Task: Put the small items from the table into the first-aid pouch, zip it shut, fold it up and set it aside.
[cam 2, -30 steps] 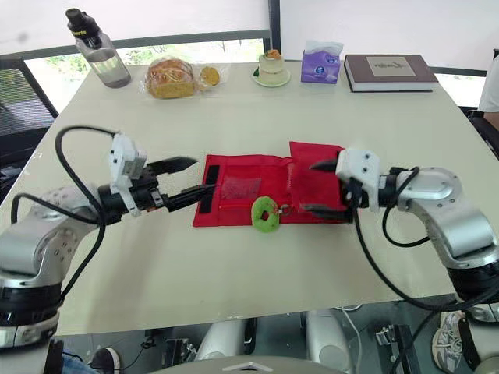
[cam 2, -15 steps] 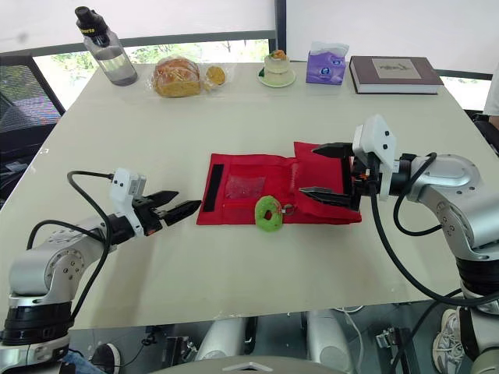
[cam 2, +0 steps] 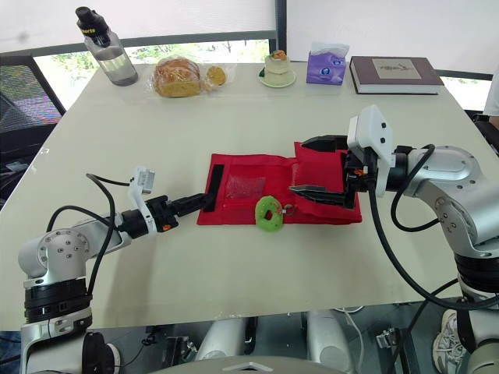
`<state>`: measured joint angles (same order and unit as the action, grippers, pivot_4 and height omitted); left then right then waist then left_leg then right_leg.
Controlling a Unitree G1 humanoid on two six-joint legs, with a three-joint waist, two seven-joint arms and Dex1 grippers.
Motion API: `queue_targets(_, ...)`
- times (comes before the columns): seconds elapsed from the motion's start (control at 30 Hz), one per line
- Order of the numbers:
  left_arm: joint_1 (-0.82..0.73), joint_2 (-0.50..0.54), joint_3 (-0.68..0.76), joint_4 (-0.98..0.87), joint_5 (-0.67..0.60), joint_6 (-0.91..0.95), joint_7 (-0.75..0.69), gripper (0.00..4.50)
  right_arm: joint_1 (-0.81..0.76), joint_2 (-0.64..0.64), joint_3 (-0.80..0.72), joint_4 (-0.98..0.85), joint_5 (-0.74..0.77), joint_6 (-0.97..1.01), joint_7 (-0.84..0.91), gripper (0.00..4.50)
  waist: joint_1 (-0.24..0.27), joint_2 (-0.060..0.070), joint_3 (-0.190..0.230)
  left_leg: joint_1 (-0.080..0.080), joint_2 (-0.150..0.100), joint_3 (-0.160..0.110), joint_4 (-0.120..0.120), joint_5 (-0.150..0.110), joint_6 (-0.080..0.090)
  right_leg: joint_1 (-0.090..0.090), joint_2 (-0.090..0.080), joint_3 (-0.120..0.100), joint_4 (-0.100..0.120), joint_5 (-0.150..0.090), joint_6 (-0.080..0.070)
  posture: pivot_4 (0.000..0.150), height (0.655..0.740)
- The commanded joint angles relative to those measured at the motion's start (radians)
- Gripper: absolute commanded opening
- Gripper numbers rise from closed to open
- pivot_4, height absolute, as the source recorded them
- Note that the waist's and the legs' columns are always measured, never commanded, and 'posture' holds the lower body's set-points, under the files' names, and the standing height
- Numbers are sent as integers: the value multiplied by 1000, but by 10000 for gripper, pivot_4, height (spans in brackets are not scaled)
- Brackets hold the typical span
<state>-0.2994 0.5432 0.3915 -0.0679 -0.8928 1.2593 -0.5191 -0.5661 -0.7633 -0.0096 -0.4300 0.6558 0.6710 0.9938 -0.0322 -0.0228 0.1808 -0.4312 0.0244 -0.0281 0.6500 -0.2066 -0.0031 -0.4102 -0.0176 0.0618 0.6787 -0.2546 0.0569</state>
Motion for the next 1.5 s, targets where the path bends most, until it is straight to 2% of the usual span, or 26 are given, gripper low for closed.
queue_targets(0.03,-6,6,29,1,-44,15,-22,25340,-20,0,-18,-48,33,13,-11,45000,0,0,0,0,0,0,0,0,0,0,0,0,0,0,0,1500,7400)
queue_targets(0.07,-10,7,40,10,-54,19,-24,16681,-21,2,-18,-53,39,18,-16,45000,0,0,0,0,0,0,0,0,0,0,0,0,0,0,0,1500,7400)
queue_targets(0.1,-13,9,47,17,-61,21,-24,14726,-22,2,-18,-56,43,22,-20,45000,0,0,0,0,0,0,0,0,0,0,0,0,0,0,0,1500,7400)
queue_targets(0.2,-16,8,55,15,-72,26,-16,629,-26,4,-16,-59,47,28,-26,45000,0,0,0,0,0,0,0,0,0,0,0,0,0,0,0,1500,7400)
queue_targets(0.63,13,56,118,-10,-114,18,-12,629,-81,6,20,-22,36,39,-12,45000,-6,0,0,0,0,0,0,0,0,0,0,0,0,0,0,1500,7400)
queue_targets(0.87,71,147,145,-35,-147,29,-69,629,-85,27,42,10,11,20,-18,45000,-9,0,0,0,1,-1,-1,0,0,-1,0,1,0,0,0,1500,7400)
queue_targets(1.03,102,218,134,-35,-143,15,-123,629,-85,77,70,114,-14,-3,3,45000,-8,0,0,0,1,-1,-1,0,0,-1,-1,1,-1,0,-1,1500,7400)
queue_targets(1.07,97,232,128,-27,-139,11,-134,0,-92,89,91,146,-37,-28,16,39498,-8,0,0,0,1,-1,-1,0,0,-1,-1,1,-1,0,-1,1500,7400)
queue_targets(1.1,93,241,124,-21,-135,7,-141,0,-97,98,104,169,-54,-45,24,37235,-8,0,0,0,1,0,-1,0,0,-1,-1,0,-1,0,-1,1500,7400)
queue_targets(1.2,72,280,109,-14,-130,-5,-178,0,-115,108,195,291,-196,-190,80,24009,-8,0,0,0,0,1,-1,0,0,-1,0,0,-1,0,-1,1500,7400)
queue_targets(1.33,74,339,77,-2,-101,-36,-250,0,-156,149,233,442,-284,-310,112,4085,-9,0,0,0,0,1,-1,0,0,-1,0,0,-1,0,-1,1500,7400)
queue_targets(1.37,75,352,68,4,-92,-45,-266,0,-164,157,239,473,-305,-338,120,475,-9,0,0,0,0,2,-2,0,0,-1,0,0,-1,0,-1,1500,7400)
queue_targets(1.5,61,424,13,55,-21,-111,-358,0,-204,220,266,678,-393,-498,156,475,-11,1,0,0,1,2,-2,0,0,-2,0,1,-1,0,-1,1500,7400)
